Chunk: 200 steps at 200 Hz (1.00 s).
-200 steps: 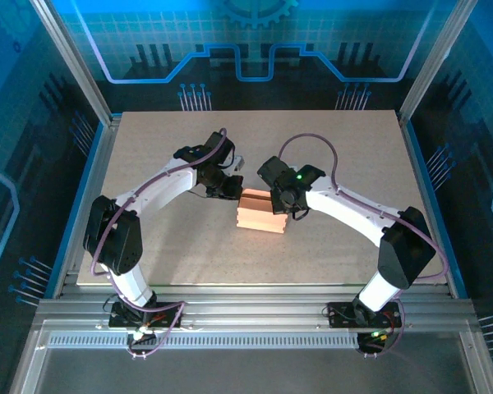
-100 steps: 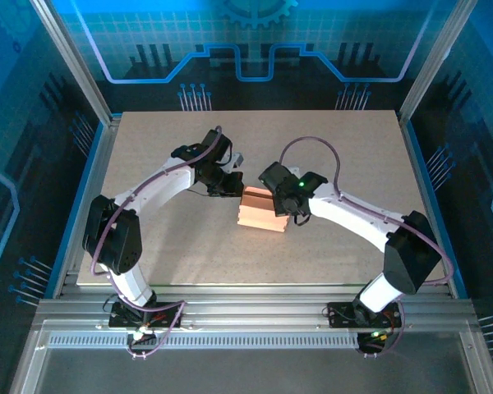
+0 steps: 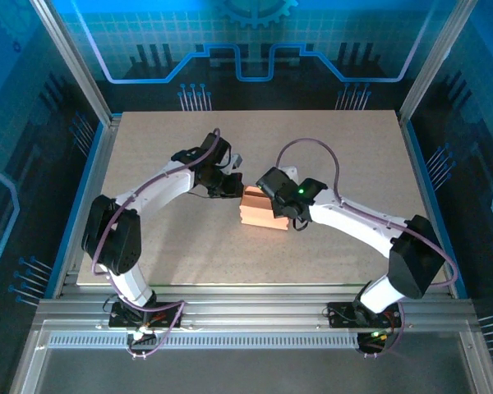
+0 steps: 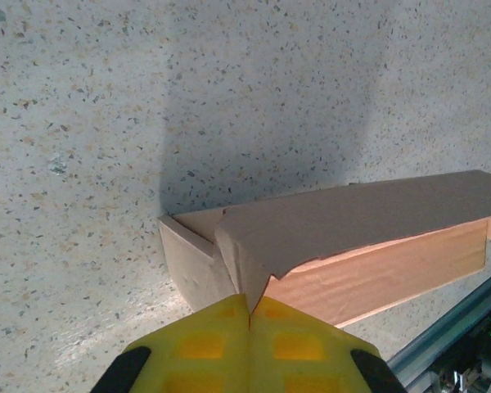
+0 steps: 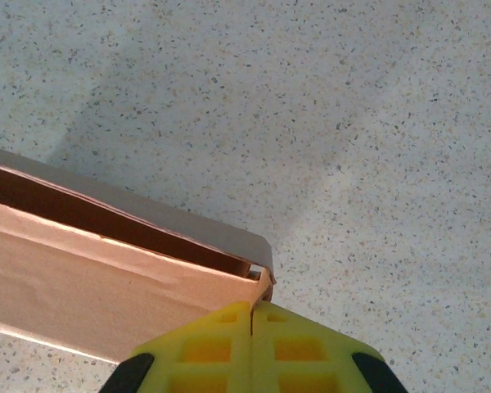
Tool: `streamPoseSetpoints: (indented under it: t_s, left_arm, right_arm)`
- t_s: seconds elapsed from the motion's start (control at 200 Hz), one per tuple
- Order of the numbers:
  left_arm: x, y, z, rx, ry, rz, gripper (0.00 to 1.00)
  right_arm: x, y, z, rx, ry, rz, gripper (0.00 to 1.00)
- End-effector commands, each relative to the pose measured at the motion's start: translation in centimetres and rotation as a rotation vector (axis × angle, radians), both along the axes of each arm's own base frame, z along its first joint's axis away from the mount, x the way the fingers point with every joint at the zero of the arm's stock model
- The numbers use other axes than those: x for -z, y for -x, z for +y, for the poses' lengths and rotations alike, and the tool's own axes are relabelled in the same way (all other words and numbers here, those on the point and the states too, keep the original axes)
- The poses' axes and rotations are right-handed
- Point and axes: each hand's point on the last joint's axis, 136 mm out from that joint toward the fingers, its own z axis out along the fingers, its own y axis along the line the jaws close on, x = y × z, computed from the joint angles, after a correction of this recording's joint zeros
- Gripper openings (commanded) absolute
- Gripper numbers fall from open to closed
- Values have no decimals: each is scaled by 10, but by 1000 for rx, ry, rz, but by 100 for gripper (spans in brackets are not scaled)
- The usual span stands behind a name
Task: Fold the paper box
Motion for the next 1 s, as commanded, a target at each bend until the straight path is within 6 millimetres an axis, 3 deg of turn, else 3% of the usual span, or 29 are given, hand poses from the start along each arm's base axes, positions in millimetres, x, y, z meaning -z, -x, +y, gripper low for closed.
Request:
streamPoseSetpoints:
  t_s: [0.0,0.37,0.811,0.996]
  left_arm:
    - [-14,3,-7,-20,71,-11,0]
    - [-14,3,-8,-33,88,0,0]
    - [-32,3,-21,-33,223,25,0]
    - [-22,7,-14,2,170,16,0]
  right_arm:
    - [-18,-8,18,-33,-60,-88,0]
    - [-17,-6,15,-28,-41,-113,0]
    - [-2,-2,5,-23,-32,-143,0]
    - [-2,-2,4,-24,-28,-146,0]
